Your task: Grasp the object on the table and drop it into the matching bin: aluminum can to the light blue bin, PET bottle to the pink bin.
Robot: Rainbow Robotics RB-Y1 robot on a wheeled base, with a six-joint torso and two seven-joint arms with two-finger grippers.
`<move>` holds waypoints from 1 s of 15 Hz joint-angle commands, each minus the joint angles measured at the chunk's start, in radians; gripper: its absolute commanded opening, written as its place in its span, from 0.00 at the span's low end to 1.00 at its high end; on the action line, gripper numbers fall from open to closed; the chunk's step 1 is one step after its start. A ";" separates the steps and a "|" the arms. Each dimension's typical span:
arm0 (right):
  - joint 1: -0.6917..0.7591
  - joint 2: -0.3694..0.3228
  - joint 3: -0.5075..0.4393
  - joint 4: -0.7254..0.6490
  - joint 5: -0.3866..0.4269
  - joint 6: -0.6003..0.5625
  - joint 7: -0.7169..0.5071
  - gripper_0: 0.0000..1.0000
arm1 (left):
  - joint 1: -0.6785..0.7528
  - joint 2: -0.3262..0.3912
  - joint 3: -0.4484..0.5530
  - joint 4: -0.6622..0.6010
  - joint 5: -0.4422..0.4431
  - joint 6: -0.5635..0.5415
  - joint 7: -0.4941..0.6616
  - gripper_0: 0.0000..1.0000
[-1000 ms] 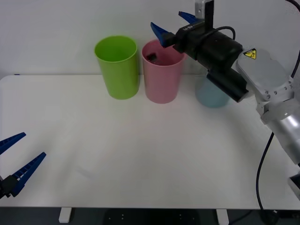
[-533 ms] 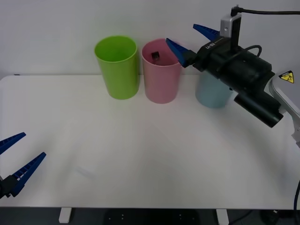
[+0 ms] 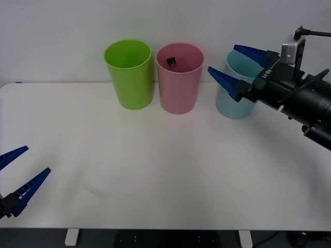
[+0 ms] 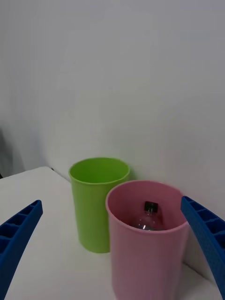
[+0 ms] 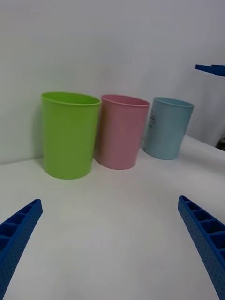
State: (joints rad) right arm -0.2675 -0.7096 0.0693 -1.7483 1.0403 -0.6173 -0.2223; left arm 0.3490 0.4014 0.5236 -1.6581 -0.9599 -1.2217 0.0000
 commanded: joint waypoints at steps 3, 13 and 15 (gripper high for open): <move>0.125 0.002 -0.115 0.000 -0.031 -0.147 0.167 1.00 | 0.000 0.000 0.000 0.000 0.000 0.000 0.000 1.00; 0.357 0.024 -0.372 0.081 -0.048 -0.555 0.319 1.00 | 0.000 0.000 0.000 0.000 0.000 0.000 0.000 1.00; 0.357 0.032 -0.418 0.156 -0.048 -0.685 0.327 1.00 | 0.000 0.000 0.000 0.000 0.000 0.000 0.000 1.00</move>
State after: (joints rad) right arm 0.0888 -0.6799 -0.3330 -1.6219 0.9924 -1.2522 0.1017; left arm 0.3490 0.4014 0.5236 -1.6581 -0.9599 -1.2217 0.0000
